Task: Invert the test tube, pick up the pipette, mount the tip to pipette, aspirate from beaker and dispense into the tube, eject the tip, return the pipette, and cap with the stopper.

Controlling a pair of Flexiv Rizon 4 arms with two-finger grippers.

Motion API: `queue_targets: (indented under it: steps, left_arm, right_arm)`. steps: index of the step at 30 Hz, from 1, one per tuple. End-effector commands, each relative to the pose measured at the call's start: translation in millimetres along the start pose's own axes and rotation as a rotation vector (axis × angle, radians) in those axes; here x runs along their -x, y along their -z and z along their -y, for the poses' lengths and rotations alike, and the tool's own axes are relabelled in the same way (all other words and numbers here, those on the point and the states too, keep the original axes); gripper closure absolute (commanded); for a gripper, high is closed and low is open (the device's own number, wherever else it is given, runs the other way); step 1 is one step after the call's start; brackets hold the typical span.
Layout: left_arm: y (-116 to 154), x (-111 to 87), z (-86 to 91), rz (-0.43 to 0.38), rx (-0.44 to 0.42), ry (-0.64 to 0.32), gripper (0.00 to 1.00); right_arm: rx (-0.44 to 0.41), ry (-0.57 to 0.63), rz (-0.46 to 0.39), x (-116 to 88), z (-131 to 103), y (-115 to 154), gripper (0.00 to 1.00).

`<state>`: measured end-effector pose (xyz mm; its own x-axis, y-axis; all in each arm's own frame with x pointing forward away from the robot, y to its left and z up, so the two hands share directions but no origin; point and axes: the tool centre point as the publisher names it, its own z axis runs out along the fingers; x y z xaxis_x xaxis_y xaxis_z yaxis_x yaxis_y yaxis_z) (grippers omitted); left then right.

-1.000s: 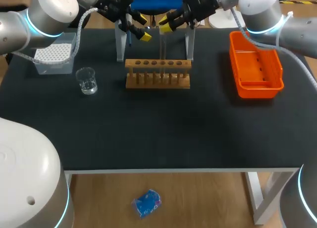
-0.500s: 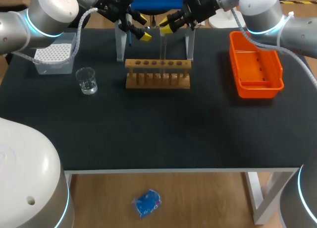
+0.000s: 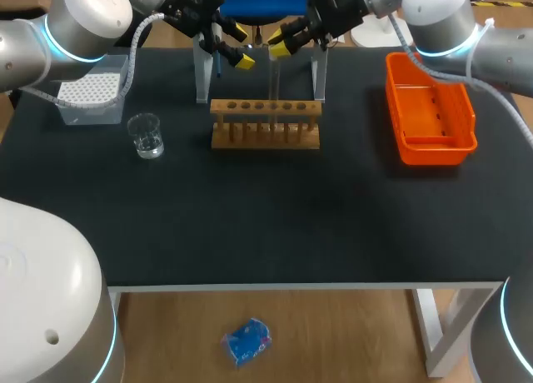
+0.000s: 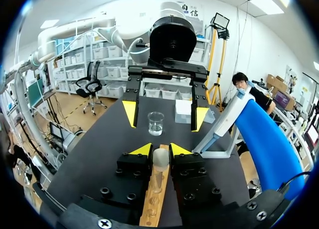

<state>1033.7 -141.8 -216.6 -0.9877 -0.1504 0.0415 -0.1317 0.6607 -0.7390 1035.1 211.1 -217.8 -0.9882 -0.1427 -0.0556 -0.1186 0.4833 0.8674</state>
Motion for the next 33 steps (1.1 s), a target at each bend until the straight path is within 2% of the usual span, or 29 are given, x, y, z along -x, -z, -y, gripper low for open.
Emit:
queue_targets:
  steps: [1,21,33]
  left_arm:
    - [0.9,0.8,0.5,-0.003,0.004,0.001,0.0]
    - [0.9,0.8,0.5,-0.003,0.004,0.001,0.0]
    - [0.9,0.8,0.5,-0.003,0.004,0.001,0.0]
  right_arm:
    - [-0.004,0.005,0.001,-0.4,-2.7,3.1,1.0]
    - [-0.001,-0.012,-0.008,-0.6,5.2,-4.0,1.0]
    - [-0.004,0.002,0.002,1.5,-1.8,1.6,1.0]
